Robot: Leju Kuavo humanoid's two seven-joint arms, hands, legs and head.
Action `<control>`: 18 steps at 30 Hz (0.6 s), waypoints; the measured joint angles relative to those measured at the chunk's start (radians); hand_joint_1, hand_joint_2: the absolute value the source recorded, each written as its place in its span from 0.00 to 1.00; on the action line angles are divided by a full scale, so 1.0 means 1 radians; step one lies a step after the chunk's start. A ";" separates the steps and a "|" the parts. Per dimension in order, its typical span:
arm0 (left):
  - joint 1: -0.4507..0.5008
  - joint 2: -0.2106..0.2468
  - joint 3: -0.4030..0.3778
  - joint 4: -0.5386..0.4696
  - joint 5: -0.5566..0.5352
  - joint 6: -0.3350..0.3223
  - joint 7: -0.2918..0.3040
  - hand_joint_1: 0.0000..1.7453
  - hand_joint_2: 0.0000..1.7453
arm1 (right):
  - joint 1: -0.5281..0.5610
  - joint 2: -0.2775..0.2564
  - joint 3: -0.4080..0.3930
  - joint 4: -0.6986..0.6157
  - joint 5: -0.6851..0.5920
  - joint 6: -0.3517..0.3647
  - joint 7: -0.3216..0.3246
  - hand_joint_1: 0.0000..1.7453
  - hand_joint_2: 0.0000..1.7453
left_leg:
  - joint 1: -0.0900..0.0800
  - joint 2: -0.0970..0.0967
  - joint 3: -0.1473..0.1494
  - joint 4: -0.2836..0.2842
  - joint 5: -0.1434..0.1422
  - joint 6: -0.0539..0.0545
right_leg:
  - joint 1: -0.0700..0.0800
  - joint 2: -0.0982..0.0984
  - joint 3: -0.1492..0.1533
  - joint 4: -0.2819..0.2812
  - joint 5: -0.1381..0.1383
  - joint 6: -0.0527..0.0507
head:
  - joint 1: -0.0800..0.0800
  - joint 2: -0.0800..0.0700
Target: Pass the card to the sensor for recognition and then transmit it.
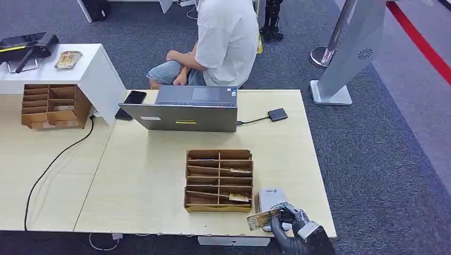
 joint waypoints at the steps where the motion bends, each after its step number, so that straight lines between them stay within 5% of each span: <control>1: 0.000 0.000 0.000 0.000 0.001 0.000 0.000 0.00 0.00 | 0.000 -0.002 0.000 0.003 0.008 -0.009 0.005 1.00 1.00 | 0.000 0.000 0.000 0.000 0.000 0.000 | 0.000 0.000 0.000 0.000 0.000 0.000 | 0.000 0.000; 18: 0.000 -0.002 0.016 0.000 0.001 0.004 0.000 0.00 0.00 | -0.005 -0.014 -0.002 0.038 0.116 -0.099 0.054 1.00 1.00 | 0.000 0.000 0.000 0.000 0.000 0.000 | 0.000 0.000 0.000 0.000 0.000 0.000 | 0.000 0.000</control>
